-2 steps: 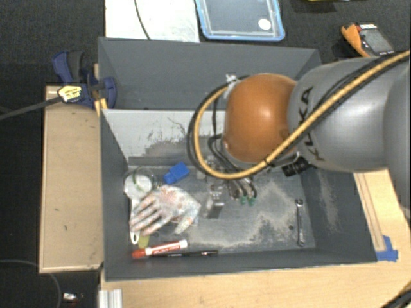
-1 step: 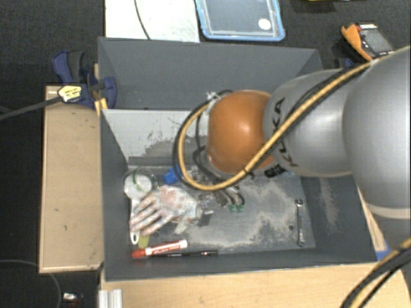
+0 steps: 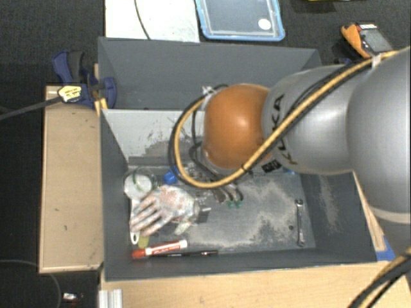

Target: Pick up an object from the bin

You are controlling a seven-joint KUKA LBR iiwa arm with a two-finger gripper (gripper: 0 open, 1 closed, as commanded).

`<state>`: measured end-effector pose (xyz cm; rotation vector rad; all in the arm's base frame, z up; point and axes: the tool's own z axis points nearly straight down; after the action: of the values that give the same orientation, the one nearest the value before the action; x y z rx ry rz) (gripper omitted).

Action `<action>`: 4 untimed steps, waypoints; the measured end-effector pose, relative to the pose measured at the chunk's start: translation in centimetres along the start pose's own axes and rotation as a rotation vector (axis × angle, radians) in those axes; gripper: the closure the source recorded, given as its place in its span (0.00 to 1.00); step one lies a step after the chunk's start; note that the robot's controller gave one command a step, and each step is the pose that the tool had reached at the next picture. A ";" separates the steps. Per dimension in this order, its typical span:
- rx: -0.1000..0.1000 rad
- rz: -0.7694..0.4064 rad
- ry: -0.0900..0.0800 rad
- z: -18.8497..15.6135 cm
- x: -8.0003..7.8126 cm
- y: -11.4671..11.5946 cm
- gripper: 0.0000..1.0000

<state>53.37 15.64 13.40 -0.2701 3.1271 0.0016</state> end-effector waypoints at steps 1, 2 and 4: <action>-0.001 -0.226 0.000 2.8 -1.1 2.7 0.00; 0.000 -0.199 -0.007 6.4 -1.9 2.6 0.00; 0.004 -0.571 -0.005 6.2 -0.6 5.5 1.00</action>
Offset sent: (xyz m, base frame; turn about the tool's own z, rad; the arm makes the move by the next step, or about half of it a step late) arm 0.0139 0.0299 -0.0640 -0.2013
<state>53.04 21.21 7.22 -1.1385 2.9188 -0.0052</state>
